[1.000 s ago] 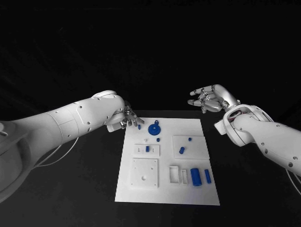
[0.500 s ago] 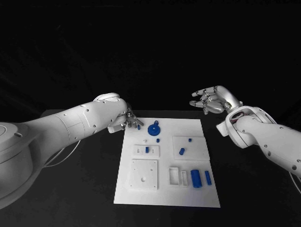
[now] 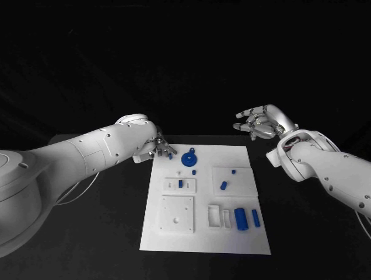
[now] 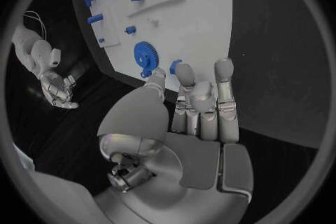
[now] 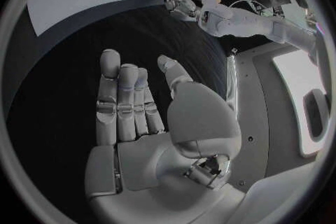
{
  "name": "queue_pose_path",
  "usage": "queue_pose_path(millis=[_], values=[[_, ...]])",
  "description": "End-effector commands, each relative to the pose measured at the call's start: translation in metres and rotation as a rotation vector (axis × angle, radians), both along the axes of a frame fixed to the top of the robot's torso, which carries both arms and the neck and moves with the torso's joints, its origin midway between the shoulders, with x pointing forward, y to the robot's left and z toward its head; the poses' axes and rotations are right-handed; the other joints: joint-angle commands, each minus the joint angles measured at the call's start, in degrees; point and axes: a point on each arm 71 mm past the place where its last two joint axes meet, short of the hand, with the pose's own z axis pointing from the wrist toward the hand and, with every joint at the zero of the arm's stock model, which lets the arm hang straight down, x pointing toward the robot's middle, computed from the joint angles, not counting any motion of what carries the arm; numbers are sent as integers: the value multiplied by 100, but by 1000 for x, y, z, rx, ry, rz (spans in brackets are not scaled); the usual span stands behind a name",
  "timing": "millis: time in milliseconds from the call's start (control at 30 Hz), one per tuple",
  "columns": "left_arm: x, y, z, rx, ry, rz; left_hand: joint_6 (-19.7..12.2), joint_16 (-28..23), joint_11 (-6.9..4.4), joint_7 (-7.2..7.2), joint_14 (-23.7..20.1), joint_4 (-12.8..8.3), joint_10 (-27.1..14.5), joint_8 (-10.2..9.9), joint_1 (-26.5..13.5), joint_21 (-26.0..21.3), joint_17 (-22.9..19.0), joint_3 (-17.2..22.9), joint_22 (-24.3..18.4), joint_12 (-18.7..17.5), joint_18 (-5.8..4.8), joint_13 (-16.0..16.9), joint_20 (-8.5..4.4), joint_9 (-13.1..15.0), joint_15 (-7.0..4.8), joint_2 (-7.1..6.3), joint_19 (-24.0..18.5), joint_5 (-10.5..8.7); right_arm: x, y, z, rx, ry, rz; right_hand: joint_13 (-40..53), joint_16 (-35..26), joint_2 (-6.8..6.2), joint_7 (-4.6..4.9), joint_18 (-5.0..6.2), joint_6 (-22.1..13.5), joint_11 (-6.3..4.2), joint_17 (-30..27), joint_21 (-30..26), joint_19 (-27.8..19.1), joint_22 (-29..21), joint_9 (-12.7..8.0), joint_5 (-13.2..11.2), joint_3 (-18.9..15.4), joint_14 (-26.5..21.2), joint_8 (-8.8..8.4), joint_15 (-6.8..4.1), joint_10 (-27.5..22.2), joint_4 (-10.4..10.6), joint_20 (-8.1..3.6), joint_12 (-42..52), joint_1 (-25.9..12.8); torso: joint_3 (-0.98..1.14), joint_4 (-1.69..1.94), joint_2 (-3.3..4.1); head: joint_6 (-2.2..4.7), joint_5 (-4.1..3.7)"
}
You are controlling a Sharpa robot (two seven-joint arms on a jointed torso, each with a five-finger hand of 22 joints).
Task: Assemble the parts on the task board
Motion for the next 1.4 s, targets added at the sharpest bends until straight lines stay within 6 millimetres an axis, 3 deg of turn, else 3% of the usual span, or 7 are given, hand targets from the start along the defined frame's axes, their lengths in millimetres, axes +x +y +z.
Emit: queue_pose_path(millis=[33,233,733,933,1000,1167,1400], values=[[0,-3,-1,-18,20,-20,-3,22,6,-14,-12,-51,-23,31,23,-15,-2,11,112,21,-83,-7,-1,-11,-8,79,27,34,0,1,1,-4,-4,7,-8,7,7,1,33,43,-34,-5,-2,46,156,-8,6,23,3,-17,-38,17,0,-9,1,-57,-3,2,2,4,1],[0,-3,-2,-20,23,-15,-15,16,4,-22,-26,-211,-33,32,162,-20,-24,39,109,19,-85,-13,-2,-20,-9,220,16,62,0,2,0,-4,-4,8,-8,7,7,1,33,43,-34,-5,-2,46,156,-8,6,23,3,-17,-38,17,0,-9,1,-57,-2,0,3,4,2],[0,-3,-9,-25,38,-6,-9,22,-1,-36,-26,-310,-29,47,288,-17,-27,78,112,20,-87,-17,-2,-16,-11,323,15,69,0,2,1,-3,-4,9,-8,7,7,1,33,43,-34,-5,-2,46,156,-8,6,23,3,-17,-38,17,0,-9,1,-57,-2,-1,8,-26,-18],[0,-2,-10,-38,38,-1,16,23,-10,-66,-23,-453,-16,104,551,-18,-32,205,112,14,-85,-26,2,34,-14,471,9,104,0,3,0,-3,-4,9,-4,9,6,-2,31,50,-35,-3,3,49,158,-10,4,28,4,-17,-39,20,16,-9,5,-65,-4,4,6,-37,-27],[-1,-2,-10,-43,37,2,10,25,-18,-90,-14,-530,2,205,658,-15,-29,258,112,3,-82,-35,3,146,-19,519,8,240,0,3,0,-3,-4,10,-4,9,6,-2,31,50,-35,-3,3,49,158,-10,4,28,4,-17,-39,20,16,-9,5,-65,-4,5,6,-39,-31],[-2,1,-10,-60,33,12,-135,36,-22,-98,1,-798,23,484,880,-2,-14,514,115,-14,-76,-43,1,556,-23,600,8,837,0,3,0,-3,-3,9,-4,9,6,-2,31,50,-35,-3,3,49,158,-10,4,28,4,-17,-39,20,16,-9,5,-65,-1,6,5,-40,-25],[-4,4,-10,-77,37,15,-214,36,-20,-90,3,-984,26,572,748,35,-25,814,114,-24,-51,-39,18,786,-14,605,-8,886,1,2,0,-4,-1,8,0,11,13,-2,30,51,-35,-2,9,52,159,-10,9,27,4,-18,-39,20,35,-10,9,-80,-7,9,2,-42,-28]])
